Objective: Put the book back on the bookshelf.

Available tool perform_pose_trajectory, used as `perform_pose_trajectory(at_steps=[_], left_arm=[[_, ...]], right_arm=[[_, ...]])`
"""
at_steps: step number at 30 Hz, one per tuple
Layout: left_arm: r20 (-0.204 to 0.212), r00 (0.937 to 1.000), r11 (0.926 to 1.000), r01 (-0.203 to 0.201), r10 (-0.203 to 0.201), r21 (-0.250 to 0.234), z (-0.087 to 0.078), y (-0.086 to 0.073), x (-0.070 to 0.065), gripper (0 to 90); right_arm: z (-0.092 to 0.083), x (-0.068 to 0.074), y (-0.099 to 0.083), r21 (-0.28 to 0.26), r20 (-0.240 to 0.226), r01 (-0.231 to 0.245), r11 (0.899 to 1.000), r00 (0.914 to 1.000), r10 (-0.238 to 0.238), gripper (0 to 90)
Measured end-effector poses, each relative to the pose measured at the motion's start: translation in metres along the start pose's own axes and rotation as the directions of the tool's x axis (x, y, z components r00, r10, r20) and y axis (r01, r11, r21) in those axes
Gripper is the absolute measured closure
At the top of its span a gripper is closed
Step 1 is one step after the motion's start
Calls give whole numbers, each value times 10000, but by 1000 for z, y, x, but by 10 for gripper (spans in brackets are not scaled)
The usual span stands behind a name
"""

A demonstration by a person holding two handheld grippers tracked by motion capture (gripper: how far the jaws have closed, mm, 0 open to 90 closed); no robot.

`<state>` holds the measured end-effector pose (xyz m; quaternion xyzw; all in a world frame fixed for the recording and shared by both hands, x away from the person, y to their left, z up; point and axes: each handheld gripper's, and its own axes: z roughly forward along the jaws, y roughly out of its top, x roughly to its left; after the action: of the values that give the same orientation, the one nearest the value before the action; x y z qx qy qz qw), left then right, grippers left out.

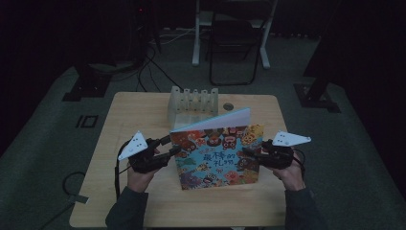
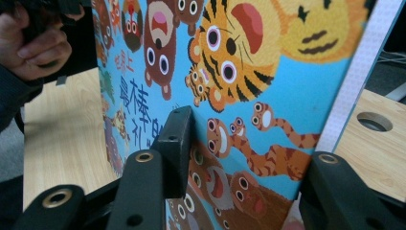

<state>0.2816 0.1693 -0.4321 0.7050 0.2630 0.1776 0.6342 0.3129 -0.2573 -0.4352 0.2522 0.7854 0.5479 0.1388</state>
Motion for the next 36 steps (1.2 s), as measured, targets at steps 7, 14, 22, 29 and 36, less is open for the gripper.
perform_pose_trajectory(at_steps=[7, 14, 22, 29, 36], left_arm=[[508, 9986, 9998, -158, 163, -108, -5, -1, -10, 515], [908, 9957, 9998, -160, 166, -77, -1, -2, -12, 497], [1040, 9935, 9982, -505, 470, 315, 15, -6, -16, 564], [1252, 9860, 9932, -1139, 1099, 247, 13, -4, -25, 684], [1351, 9794, 9879, -1537, 1498, 192, 14, -2, -29, 723]], right_arm=[[-7, 2, -5, 4, -46, 536, 9986, 9986, -536, 562], [-11, 3, -10, -124, -106, 816, 9966, 9966, -817, 566], [-13, 3, -13, -153, -207, 950, 9954, 9952, -953, 566], [-14, 1, -15, 89, -95, 940, 9955, 9955, -939, 507], [-11, -1, -15, 350, 329, 948, 9949, 9948, -959, 464]])
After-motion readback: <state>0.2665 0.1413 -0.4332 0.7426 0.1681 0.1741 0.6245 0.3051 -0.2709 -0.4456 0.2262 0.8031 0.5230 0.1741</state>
